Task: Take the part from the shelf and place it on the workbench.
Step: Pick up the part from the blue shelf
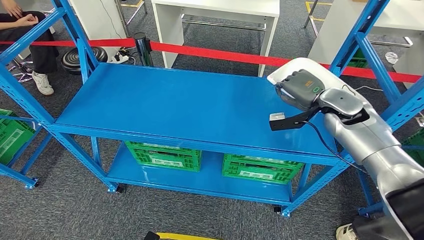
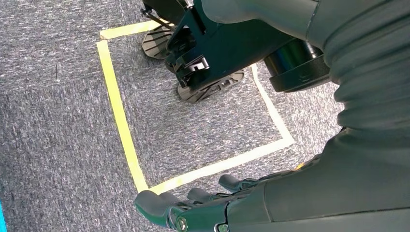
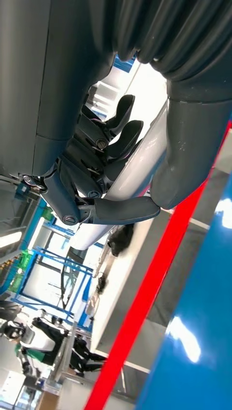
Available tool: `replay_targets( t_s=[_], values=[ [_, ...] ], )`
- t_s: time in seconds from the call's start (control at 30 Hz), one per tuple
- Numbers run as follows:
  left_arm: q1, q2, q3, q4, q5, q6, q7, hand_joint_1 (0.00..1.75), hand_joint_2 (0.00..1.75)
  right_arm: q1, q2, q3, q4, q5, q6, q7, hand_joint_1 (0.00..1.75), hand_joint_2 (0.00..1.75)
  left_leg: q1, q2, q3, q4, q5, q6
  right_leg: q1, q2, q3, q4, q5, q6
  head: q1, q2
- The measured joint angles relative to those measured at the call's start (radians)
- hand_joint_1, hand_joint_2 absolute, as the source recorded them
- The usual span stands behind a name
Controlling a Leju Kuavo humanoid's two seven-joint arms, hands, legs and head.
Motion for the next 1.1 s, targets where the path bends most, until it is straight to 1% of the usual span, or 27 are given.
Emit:
replay_targets(
  t_s=[0.1, 0.3, 0.47, 0.6, 0.73, 0.9, 1.1],
  values=[
    [-0.001, -0.002, 0.000, 0.000, -0.003, 0.000, 0.003, 0.00, 1.75, -0.025, -0.017, 0.005, -0.023, -0.018, 0.017, 0.007, 1.75, 1.75, 0.000, 0.000, 0.000, 0.000, 0.000, 0.000, 0.000, 0.000, 0.000, 0.000, 0.000, 0.000, 0.000, 0.000],
    [-0.005, -0.010, 0.000, 0.000, -0.012, -0.002, 0.007, 0.00, 1.75, -0.035, -0.043, 0.008, -0.079, -0.059, 0.049, 0.044, 1.75, 1.75, 0.000, 0.000, 0.000, 0.000, 0.000, 0.000, 0.000, 0.000, 0.000, 0.000, 0.000, 0.000, 0.000, 0.000],
    [-0.013, -0.014, 0.000, 0.000, -0.013, -0.003, 0.011, 0.00, 1.75, -0.075, -0.044, 0.020, -0.096, -0.071, 0.078, 0.058, 1.75, 1.75, 0.000, 0.000, 0.000, 0.000, 0.000, 0.000, 0.000, 0.000, 0.000, 0.000, 0.000, 0.000, 0.000, 0.000],
    [-0.015, -0.015, 0.000, 0.000, -0.010, 0.001, 0.017, 0.00, 1.75, -0.116, -0.044, 0.041, -0.098, -0.089, 0.101, 0.046, 1.75, 1.75, 0.000, 0.000, 0.000, 0.000, 0.000, 0.000, 0.000, 0.000, 0.000, 0.000, 0.000, 0.000, 0.000, 0.000],
    [-0.015, -0.017, 0.000, 0.000, -0.005, 0.026, 0.034, 0.00, 1.75, -0.154, -0.042, 0.071, -0.098, -0.104, 0.112, 0.034, 1.75, 1.75, 0.000, 0.000, -0.001, 0.000, 0.000, 0.000, 0.000, 0.000, 0.000, 0.000, 0.000, 0.000, 0.000, 0.000],
    [-0.018, -0.022, 0.000, 0.000, -0.003, 0.056, 0.058, 0.00, 1.75, -0.181, -0.021, 0.110, -0.099, -0.124, 0.115, 0.022, 1.75, 1.75, 0.000, 0.000, -0.001, 0.000, 0.000, 0.000, 0.000, 0.000, 0.000, 0.000, 0.000, 0.000, 0.000, 0.000],
    [-0.024, -0.026, 0.014, 0.000, 0.015, 0.065, 0.093, 0.00, 1.75, -0.185, 0.050, 0.161, -0.097, -0.128, 0.091, 0.026, 1.75, 1.75, 0.000, 0.000, -0.001, 0.000, 0.000, 0.000, 0.000, 0.000, 0.000, 0.000, 0.000, 0.000, 0.000, 0.000]
  ],
)
